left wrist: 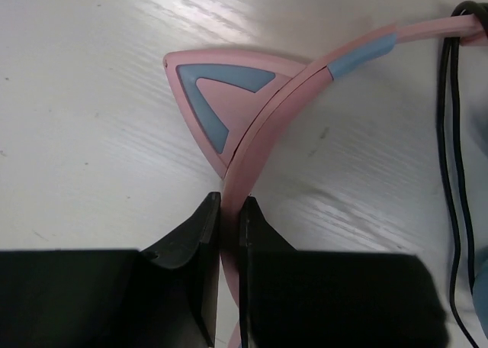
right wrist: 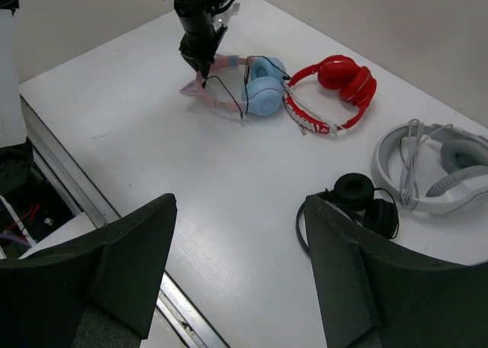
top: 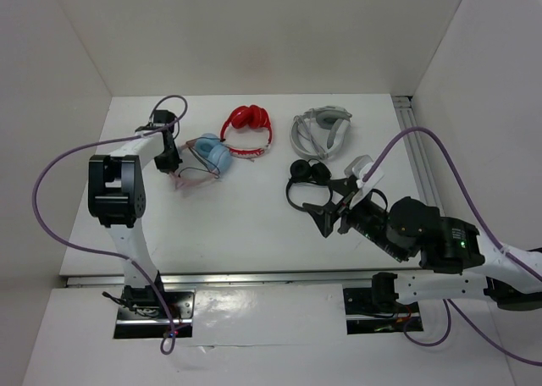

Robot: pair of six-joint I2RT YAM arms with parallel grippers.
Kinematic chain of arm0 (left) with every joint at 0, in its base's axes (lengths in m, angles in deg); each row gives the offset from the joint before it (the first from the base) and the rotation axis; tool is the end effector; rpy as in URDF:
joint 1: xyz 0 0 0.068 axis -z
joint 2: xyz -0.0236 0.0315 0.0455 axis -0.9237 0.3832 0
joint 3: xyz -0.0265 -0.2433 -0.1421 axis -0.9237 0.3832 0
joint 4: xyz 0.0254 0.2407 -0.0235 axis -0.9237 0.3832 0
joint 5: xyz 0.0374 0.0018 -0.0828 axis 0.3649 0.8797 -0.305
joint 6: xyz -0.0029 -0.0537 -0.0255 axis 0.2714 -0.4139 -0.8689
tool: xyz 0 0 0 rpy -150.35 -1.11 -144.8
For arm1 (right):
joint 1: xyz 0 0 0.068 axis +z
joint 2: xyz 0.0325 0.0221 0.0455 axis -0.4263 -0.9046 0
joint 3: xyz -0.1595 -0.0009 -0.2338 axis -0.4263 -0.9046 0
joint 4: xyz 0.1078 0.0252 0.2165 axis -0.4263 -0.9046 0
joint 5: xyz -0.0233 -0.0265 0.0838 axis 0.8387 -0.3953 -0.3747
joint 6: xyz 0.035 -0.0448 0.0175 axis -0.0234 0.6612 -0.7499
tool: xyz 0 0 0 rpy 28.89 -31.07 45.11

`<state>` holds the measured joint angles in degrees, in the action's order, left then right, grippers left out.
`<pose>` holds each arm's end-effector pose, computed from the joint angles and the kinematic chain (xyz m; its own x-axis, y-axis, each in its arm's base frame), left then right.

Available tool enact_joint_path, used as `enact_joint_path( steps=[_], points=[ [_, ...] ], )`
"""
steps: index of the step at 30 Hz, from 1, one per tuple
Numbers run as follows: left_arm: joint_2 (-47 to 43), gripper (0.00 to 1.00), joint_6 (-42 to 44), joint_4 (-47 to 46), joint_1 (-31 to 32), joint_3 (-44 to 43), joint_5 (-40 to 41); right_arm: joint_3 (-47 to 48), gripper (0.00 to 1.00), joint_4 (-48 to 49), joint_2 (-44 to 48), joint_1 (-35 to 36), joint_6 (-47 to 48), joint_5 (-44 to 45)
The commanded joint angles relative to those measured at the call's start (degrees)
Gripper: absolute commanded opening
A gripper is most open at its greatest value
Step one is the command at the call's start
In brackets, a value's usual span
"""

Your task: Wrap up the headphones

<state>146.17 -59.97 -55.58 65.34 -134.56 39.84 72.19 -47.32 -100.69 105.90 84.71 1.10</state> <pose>0.4091 0.0270 0.1885 -0.7545 -0.4225 -0.5022 -0.5085 0.8601 0.0404 0.0429 0.0986 0.4323 -0.0349 -0.1211 -0.9920 -0.6894 0.7216 -0.0638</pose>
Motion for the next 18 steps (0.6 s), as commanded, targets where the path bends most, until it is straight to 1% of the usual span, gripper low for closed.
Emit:
enact_joint_path(
  steps=[1, 4, 9, 13, 16, 17, 18],
  points=[
    [0.14, 0.00, 1.49, 1.83, 1.25, 3.15, -0.92, 0.01, 0.75, 2.96, -0.23, 0.37, -0.96, -0.39],
    [-1.70, 0.00, -0.70, 2.53, 1.25, 6.66, 1.36, 0.01, 0.75, 2.96, -0.76, 0.37, -0.96, -0.91],
    [-1.71, 0.00, -4.40, 7.44, 1.25, 6.67, 10.31, 0.01, 0.75, 3.48, -1.82, 0.37, -1.49, -2.93],
    [-3.64, 0.00, -7.21, 8.42, -0.32, 6.67, 14.28, 0.01, 0.75, 3.49, -2.95, 0.37, -2.02, -3.55],
    [-5.65, 0.00, -8.79, 9.64, -4.54, 8.25, 17.35, 0.01, 0.75, 3.49, -2.96, 0.37, -2.02, -3.55],
    [-5.66, 0.00, -8.80, 9.65, -7.16, 8.25, 17.36, 0.01, 0.75, 3.49, -2.96, 0.37, -2.02, -3.55],
    [-6.45, 0.00, -8.80, 9.65, -8.40, 8.95, 17.89, 0.01, 0.75, 4.01, -2.96, 0.37, -2.02, -3.55]
  ],
)
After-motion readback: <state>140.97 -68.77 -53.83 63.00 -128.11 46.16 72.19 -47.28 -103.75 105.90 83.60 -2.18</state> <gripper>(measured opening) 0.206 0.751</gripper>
